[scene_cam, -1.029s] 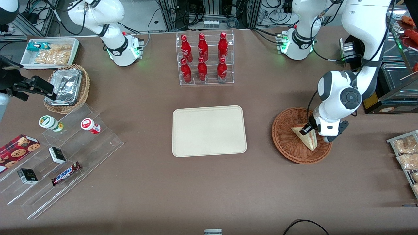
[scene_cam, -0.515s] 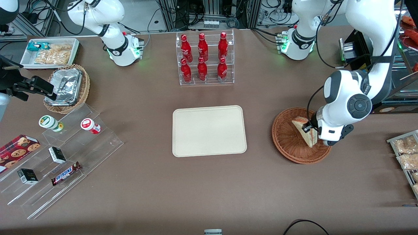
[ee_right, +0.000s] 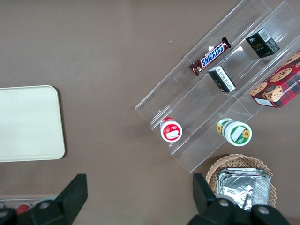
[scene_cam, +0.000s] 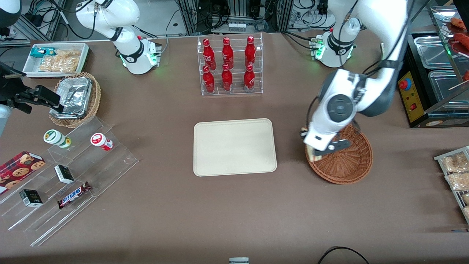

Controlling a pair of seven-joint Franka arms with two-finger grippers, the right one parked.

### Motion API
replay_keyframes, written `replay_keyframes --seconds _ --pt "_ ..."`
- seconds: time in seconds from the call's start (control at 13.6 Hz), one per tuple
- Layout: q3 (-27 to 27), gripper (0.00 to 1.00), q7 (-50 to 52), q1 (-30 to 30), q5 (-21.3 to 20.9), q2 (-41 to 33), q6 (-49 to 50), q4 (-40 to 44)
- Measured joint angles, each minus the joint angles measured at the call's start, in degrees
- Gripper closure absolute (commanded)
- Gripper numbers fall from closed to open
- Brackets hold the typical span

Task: Place sandwich from basket to tray
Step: 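Lift the sandwich and carry it over the cream tray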

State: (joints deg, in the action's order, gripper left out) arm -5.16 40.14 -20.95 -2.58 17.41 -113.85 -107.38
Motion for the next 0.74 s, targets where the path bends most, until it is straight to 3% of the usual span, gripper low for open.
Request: replay_keyframes --seconds 0.37,0.74 --pt "-0.12 0.96 3.68 -6.68 0.26 8.72 -0.76 8.4" --pt "-0.22 0.97 6.36 -13.02 4.9 15.92 -6.07 14.43"
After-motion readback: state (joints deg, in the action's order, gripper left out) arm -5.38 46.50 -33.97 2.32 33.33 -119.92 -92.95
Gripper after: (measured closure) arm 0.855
